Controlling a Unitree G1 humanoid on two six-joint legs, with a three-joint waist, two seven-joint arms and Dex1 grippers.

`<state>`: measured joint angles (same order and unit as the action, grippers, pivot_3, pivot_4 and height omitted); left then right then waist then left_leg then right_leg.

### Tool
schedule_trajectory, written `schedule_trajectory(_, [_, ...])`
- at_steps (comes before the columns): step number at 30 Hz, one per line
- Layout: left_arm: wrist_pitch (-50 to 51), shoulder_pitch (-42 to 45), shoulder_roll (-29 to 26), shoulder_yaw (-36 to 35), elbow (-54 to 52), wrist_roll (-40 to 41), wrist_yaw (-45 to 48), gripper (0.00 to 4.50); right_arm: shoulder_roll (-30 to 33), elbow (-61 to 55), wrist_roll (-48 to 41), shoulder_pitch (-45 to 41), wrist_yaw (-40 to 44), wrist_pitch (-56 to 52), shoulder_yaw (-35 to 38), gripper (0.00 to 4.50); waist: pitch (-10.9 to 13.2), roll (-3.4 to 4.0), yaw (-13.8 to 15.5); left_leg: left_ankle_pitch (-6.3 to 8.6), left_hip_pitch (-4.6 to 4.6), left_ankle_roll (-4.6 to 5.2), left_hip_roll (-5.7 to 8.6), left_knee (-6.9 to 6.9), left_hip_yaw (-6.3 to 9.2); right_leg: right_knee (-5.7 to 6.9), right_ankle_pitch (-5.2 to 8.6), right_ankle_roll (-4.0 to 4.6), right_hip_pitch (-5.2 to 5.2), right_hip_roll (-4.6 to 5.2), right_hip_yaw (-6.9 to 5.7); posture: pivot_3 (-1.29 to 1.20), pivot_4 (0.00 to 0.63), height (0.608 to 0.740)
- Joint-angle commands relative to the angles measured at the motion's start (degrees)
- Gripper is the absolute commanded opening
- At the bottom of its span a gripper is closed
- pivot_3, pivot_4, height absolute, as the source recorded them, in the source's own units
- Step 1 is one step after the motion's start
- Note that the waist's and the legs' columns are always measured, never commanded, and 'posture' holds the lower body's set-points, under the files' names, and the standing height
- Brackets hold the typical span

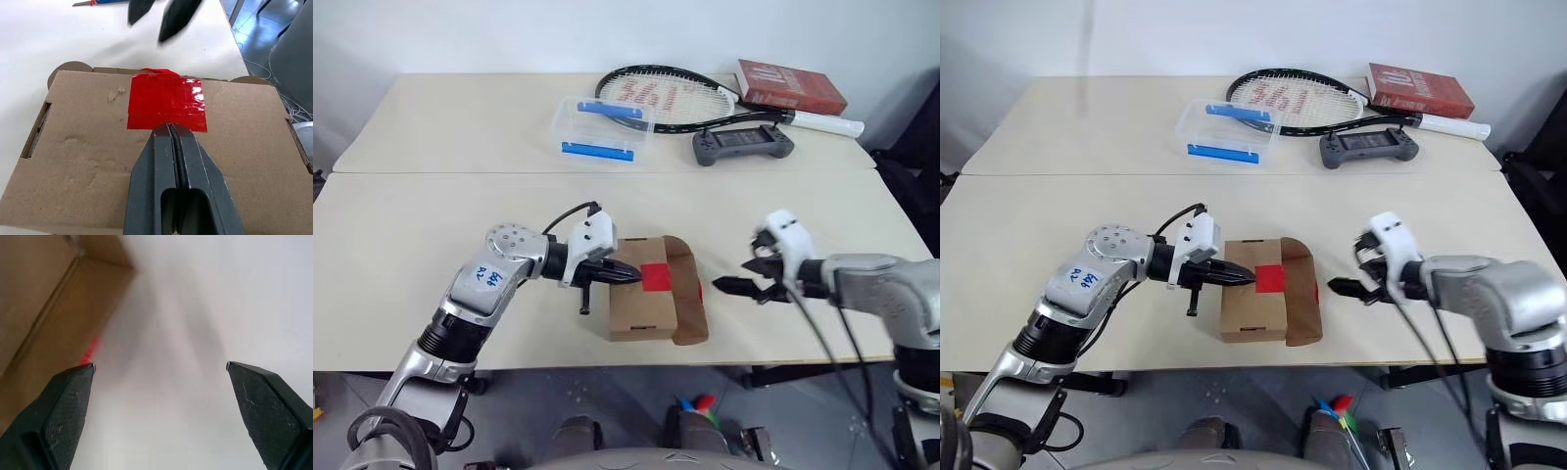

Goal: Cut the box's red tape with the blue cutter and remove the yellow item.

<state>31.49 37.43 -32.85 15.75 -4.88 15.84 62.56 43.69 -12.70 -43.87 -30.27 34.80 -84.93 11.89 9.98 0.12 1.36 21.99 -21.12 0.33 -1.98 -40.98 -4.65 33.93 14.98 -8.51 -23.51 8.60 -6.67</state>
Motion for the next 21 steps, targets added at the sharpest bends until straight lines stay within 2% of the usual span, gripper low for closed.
schedule_trajectory(1, [1.5, -2.1, -0.8, 2.3, -0.2, -1.6, 0.0, 0.0, -0.9, 6.3, -6.2, -1.5, 5.7, -4.4, 5.8, 4.48, 0.0, 0.0, 0.0, 0.0, 0.01, 0.0, 0.0, 0.0, 0.0, 0.02, 0.0, 0.0, 0.0, 0.0, 0.0, 0.0, 0.15, 0.74])
schedule_trajectory(6, [2.1, -2.9, -1.2, 1.9, -2.1, -1.1, -0.2, 0.0, -3.2, 16.3, -4.9, -2.1, 9.7, -1.8, -0.3, 4.48, 0.0, 0.0, -0.1, 0.0, 0.0, 0.0, 0.0, -0.01, -0.02, 0.0, 0.0, 0.0, 0.0, 0.0, 0.02, 0.0, 0.15, 0.74])
schedule_trajectory(12, [2.9, -3.2, -1.9, 1.6, -3.1, -1.0, -0.3, 0.0, -5.7, 16.2, -4.6, -2.4, 13.2, 1.4, -7.2, 4.48, 0.0, 0.04, -0.2, 0.0, 0.01, -0.01, 0.0, -0.01, -0.02, 0.03, 0.0, 0.0, -0.02, 0.0, 0.01, 0.0, 0.15, 0.74])
schedule_trajectory(17, [3.2, -3.2, -2.1, 1.4, -3.3, -1.0, -0.3, 0.0, -8.3, 17.3, -3.4, -3.8, 12.7, 2.2, -10.0, 4.48, 0.0, 0.04, -0.5, -0.01, 0.04, -0.03, 0.0, -0.01, -0.02, 0.05, 0.0, -0.01, 0.0, 0.0, 0.01, 0.0, 0.15, 0.74])
schedule_trajectory(21, [3.3, -3.1, -2.1, 1.5, -3.2, -1.0, -0.2, 0.0, -10.0, 18.7, -2.1, -5.0, 12.4, 2.6, -11.4, 3.27, 0.0, 0.05, -0.9, -0.02, 0.05, -0.05, 0.0, -0.02, -0.01, 0.08, 0.0, -0.01, 0.0, 0.0, 0.01, 0.0, 0.15, 0.74])
